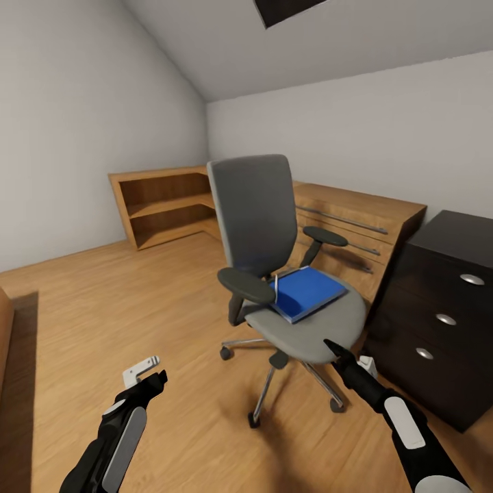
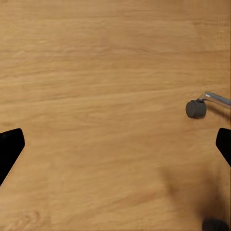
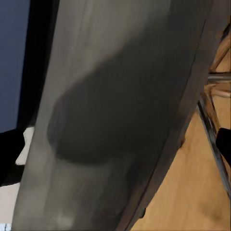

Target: In the bedroom, organize the workspace by keeping the computer under the desk, ensuring the monitor is on the desk, placing the keyboard on the desk next to the monitor, placing the mouse on the desk next to the keyboard, moving the folder from the swivel chair onto the desk next to the mouse, stacking the notebook on top of the folder with the pen on top of the notebook, and positioning the swivel chair next to the desk.

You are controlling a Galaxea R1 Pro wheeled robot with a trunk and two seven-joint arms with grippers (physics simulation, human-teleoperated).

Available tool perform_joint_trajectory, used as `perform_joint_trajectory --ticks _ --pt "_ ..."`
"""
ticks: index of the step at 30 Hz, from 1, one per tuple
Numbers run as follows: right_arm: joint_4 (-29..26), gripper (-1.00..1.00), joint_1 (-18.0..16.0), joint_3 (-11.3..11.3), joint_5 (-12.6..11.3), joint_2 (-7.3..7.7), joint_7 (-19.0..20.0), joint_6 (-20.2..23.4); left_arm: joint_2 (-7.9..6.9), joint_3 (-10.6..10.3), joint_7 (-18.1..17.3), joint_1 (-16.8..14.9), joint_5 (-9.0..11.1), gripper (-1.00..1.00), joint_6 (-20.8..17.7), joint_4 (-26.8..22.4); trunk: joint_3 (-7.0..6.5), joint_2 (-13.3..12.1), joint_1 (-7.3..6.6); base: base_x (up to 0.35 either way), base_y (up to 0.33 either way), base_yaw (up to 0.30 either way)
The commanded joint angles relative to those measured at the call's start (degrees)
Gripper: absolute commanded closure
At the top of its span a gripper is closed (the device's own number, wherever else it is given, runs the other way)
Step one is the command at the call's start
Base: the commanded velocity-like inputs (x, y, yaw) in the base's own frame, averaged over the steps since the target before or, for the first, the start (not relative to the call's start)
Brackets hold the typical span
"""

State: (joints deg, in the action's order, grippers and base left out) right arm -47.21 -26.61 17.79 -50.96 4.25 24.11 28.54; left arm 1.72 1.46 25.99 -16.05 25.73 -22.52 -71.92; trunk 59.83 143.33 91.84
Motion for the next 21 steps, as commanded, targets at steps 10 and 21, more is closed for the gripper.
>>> perform_joint_trajectory --ticks 10,21 --pt "0.5 -1.00 0.0 0.2 1.2 0.05 -0.1 0.1 0.03 0.0 0.3 0.0 0.5 -1.00 -0.1 -0.1 0.06 0.0 0.03 0.304 0.112 0.000" --pt "0.5 -1.00 0.0 0.2 1.2 0.05 -0.1 0.1 0.03 0.0 0.3 0.0 0.5 -1.00 -0.1 -0.1 0.06 0.0 0.03 0.318 0.040 0.000"
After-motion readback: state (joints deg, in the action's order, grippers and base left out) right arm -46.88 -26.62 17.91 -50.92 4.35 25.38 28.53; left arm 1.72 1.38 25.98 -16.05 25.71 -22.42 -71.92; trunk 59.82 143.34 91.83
